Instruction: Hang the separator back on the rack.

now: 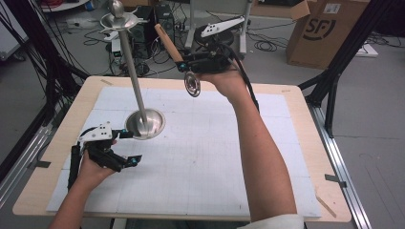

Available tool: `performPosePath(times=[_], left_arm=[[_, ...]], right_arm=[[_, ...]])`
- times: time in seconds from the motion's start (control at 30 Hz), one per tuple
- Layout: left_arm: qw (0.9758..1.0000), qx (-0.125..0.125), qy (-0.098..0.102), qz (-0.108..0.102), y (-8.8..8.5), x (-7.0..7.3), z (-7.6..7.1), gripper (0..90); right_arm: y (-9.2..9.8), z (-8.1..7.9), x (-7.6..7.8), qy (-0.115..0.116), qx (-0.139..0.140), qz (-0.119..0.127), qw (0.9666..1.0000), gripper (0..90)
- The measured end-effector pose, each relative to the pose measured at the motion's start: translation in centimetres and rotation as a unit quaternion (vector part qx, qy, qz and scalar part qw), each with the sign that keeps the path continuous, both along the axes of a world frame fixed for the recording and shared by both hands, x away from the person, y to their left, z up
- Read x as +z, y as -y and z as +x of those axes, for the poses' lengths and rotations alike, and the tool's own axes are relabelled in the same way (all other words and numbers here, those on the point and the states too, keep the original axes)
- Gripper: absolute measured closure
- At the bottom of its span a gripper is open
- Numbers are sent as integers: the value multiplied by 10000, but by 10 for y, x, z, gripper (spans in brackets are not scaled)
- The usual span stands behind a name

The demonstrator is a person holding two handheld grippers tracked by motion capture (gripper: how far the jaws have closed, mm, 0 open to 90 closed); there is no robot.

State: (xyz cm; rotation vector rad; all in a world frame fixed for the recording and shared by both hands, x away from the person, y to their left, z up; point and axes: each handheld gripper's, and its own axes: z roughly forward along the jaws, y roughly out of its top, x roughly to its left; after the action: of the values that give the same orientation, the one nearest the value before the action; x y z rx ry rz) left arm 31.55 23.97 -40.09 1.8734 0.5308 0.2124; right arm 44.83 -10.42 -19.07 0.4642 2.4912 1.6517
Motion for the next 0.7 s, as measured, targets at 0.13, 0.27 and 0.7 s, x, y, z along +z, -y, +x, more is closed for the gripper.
performPosePath(times=[0.13,0.27,0.7], left_arm=[[10000,20,-27,-2,0,-1,1,18],[10000,-1,-14,24,0,-1,1,18],[10000,-5,-22,53,1,-1,1,18]], right_arm=[[-5,3,3,14,-2,-8,10000,681],[-10,5,6,27,-19,-25,10000,681],[-18,17,7,-4,-89,53,9999,681]])
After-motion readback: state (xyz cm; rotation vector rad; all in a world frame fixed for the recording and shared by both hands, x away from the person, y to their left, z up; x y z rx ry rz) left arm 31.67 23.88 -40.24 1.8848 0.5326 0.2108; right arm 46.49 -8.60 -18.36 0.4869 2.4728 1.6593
